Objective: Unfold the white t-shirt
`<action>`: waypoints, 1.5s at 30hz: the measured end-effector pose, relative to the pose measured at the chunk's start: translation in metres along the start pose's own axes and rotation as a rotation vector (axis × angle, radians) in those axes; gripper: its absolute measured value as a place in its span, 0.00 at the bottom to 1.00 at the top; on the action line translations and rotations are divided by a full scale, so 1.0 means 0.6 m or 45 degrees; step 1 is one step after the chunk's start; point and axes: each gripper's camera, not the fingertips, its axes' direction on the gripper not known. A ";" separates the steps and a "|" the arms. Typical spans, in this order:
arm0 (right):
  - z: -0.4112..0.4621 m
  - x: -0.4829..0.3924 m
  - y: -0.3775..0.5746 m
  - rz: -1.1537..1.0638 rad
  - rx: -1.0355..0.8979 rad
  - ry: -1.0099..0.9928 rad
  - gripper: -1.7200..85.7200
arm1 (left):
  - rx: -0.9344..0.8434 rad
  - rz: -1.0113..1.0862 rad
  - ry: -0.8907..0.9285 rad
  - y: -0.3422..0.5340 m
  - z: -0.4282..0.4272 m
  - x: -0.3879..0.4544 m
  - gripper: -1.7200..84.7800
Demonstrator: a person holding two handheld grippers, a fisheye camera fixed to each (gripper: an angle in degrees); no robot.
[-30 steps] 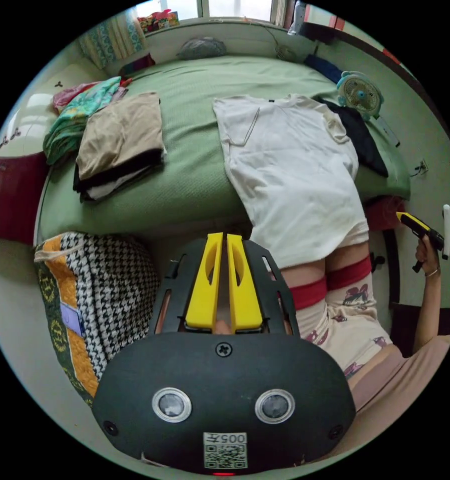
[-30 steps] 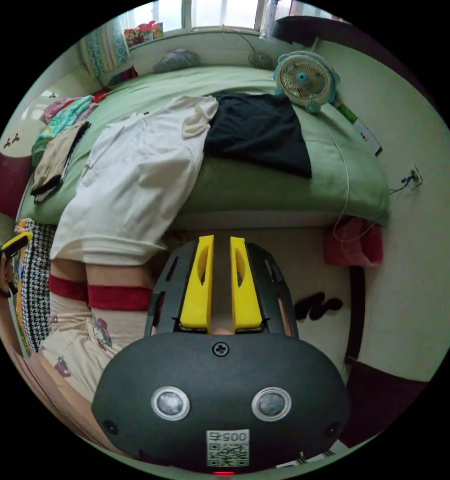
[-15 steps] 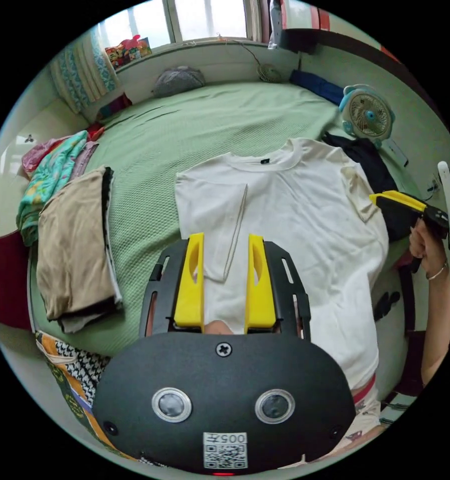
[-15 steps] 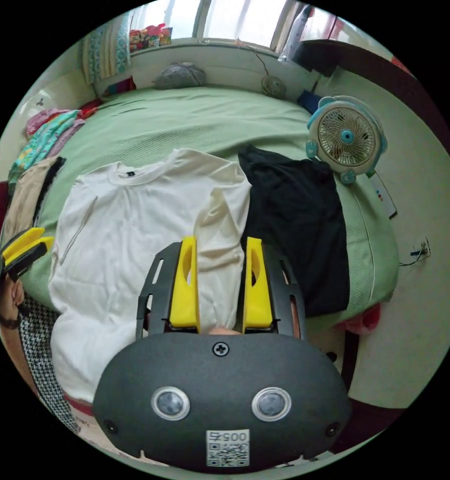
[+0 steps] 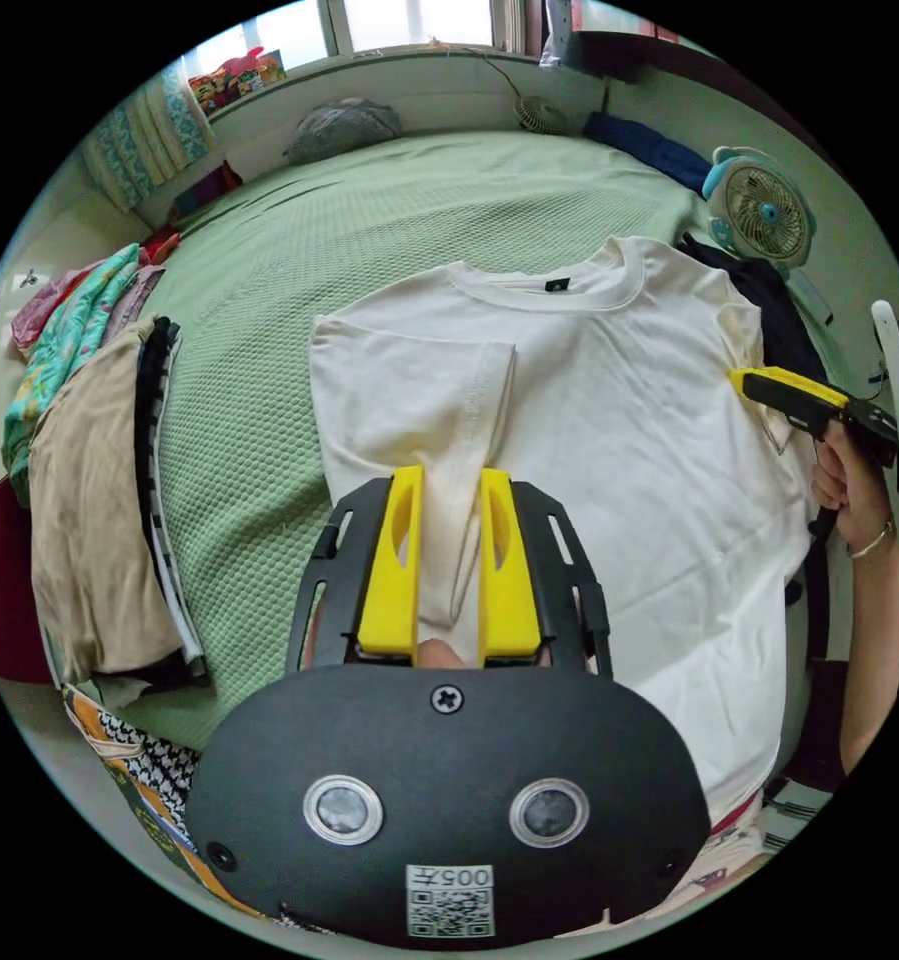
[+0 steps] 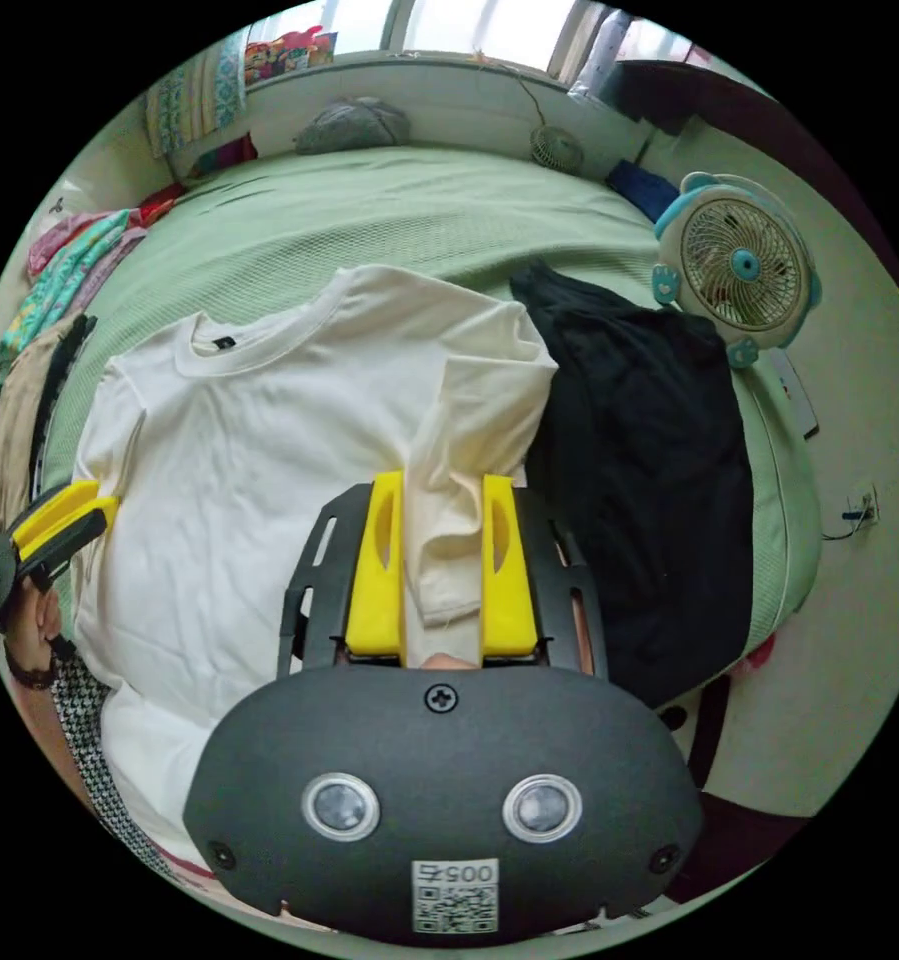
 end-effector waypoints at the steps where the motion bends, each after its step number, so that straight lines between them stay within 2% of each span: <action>1: -0.002 0.004 0.000 0.007 0.005 -0.006 0.05 | 0.006 -0.005 0.008 -0.001 -0.001 -0.005 0.09; 3: -0.004 0.019 -0.004 0.005 0.004 -0.019 0.01 | 0.013 -0.007 0.016 -0.002 -0.004 -0.012 0.06; 6: -0.019 0.052 -0.012 0.057 0.017 -0.081 0.00 | 0.058 -0.057 0.033 -0.001 -0.023 -0.034 0.05; 10: -0.042 0.119 -0.021 0.184 0.056 -0.111 0.00 | 0.129 -0.287 0.027 0.014 -0.056 -0.117 0.04; 14: -0.024 0.202 -0.016 0.299 -0.002 -0.085 0.00 | 0.046 -0.471 -0.082 0.050 -0.039 -0.205 0.04; 16: -0.012 0.233 -0.003 0.397 -0.022 -0.048 0.00 | 0.021 -0.543 -0.009 0.071 -0.027 -0.233 0.03; 20: -0.021 0.251 0.046 0.485 0.005 -0.026 0.01 | 0.064 -0.650 -0.063 0.119 -0.049 -0.244 0.02; 24: -0.071 0.179 0.090 0.351 0.063 -0.034 0.01 | 0.079 -0.577 -0.110 0.137 -0.091 -0.191 0.02; 30: -0.116 -0.007 0.189 0.072 0.065 -0.117 0.01 | 0.074 -0.303 0.078 0.182 -0.126 -0.013 0.01; 33: -0.116 -0.077 0.256 0.055 0.039 -0.217 0.01 | 0.053 -0.223 0.183 0.222 -0.127 0.068 0.01; 37: -0.115 -0.146 0.319 0.009 -0.029 -0.289 0.01 | -0.007 -0.146 0.130 0.269 -0.114 0.144 0.01; 40: -0.116 -0.191 0.367 -0.043 -0.004 -0.203 0.01 | -0.027 -0.132 0.135 0.299 -0.100 0.174 0.01; 41: -0.122 -0.200 0.384 -0.048 0.075 -0.168 0.01 | 0.011 -0.128 0.092 0.311 -0.105 0.183 0.01; 45: -0.119 -0.232 0.406 -0.083 0.098 -0.088 0.01 | 0.024 -0.091 -0.027 0.322 -0.115 0.217 0.01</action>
